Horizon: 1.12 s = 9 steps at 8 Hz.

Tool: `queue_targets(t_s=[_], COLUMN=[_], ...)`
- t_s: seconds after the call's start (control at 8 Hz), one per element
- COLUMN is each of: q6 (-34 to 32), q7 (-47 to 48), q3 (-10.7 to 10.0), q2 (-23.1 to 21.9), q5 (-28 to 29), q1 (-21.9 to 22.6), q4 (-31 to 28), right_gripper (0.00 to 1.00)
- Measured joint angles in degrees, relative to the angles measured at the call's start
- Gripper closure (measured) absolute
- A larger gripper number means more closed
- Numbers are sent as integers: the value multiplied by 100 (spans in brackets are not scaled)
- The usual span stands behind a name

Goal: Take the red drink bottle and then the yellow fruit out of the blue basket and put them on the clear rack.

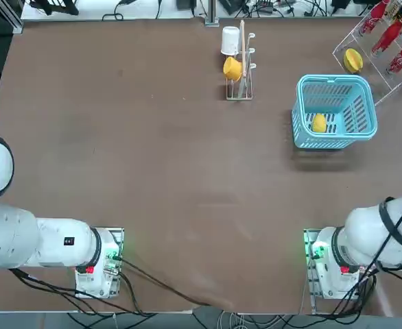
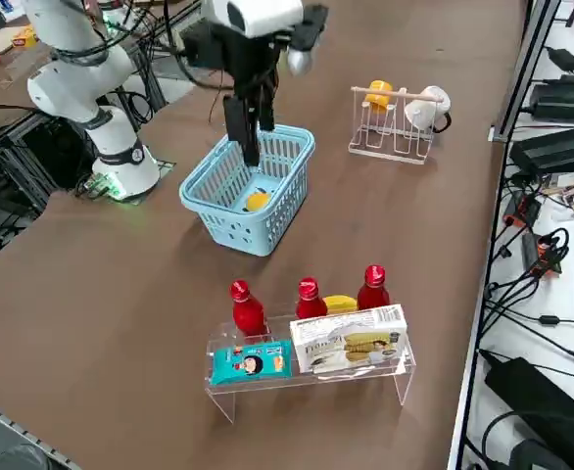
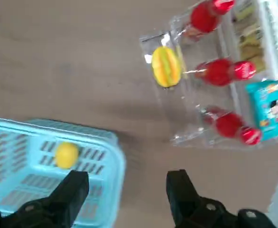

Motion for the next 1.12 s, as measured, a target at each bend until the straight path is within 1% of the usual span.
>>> queue_targets(t_s=[0.12,0.38,0.62,0.88,1.0,1.12], q6=[72,422,1026,1790,2146,2528], q7=[498,1535,2137,2341,2374,2397], q3=[7,20,28,34,76,165], q2=[-353,-1033,-1628,-2014,-2102,-2135], q5=[1,0,-1,-1,-1,-1], q1=[209,684,998,1088,1099,1103], q4=[-482,-1545,-2710,-3775,-4205,-4585], right_gripper=[0,0,0,0,0,0])
